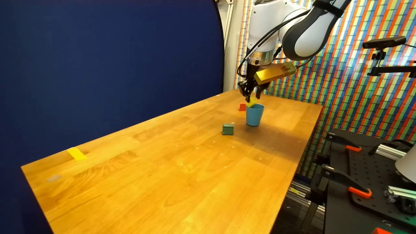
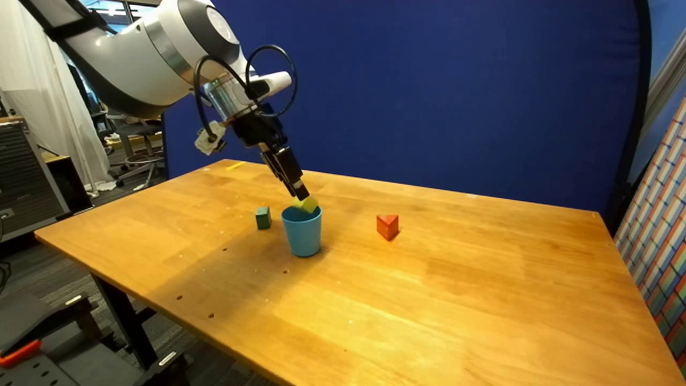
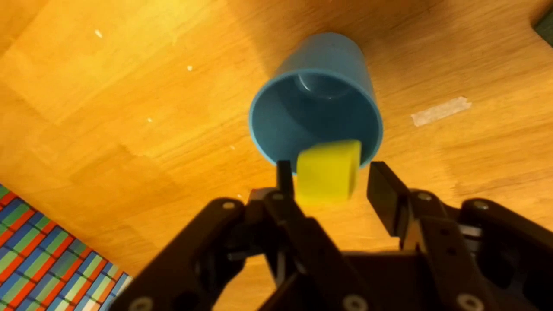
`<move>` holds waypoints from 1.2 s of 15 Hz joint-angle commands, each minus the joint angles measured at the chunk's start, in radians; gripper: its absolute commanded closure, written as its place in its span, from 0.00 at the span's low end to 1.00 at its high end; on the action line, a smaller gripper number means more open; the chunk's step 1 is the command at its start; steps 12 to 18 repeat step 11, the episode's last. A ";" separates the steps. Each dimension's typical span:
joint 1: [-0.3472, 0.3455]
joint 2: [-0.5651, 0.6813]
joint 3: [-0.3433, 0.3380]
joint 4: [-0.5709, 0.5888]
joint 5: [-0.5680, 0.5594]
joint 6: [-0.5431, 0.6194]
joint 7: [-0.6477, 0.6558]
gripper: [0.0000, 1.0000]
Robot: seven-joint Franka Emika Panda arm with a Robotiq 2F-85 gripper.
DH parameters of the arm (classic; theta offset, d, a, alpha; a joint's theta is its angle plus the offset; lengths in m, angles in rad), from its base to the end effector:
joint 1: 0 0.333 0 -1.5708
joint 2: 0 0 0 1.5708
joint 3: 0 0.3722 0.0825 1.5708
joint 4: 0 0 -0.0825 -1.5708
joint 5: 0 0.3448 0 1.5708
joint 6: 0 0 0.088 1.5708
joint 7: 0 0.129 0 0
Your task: Put the yellow block in the cup
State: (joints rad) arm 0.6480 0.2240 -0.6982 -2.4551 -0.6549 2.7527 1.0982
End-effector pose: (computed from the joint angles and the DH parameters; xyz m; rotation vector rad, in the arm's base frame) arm 0.4843 -0.0026 0.3028 2.6965 -0.7279 0.3941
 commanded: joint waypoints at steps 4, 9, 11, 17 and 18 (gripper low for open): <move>0.007 -0.052 -0.036 -0.061 -0.031 0.033 0.079 0.00; 0.000 -0.010 -0.014 -0.043 0.007 0.027 0.056 0.00; 0.000 -0.005 -0.013 -0.042 0.007 0.027 0.056 0.00; 0.000 -0.005 -0.013 -0.042 0.007 0.027 0.056 0.00; 0.000 -0.005 -0.013 -0.042 0.007 0.027 0.056 0.00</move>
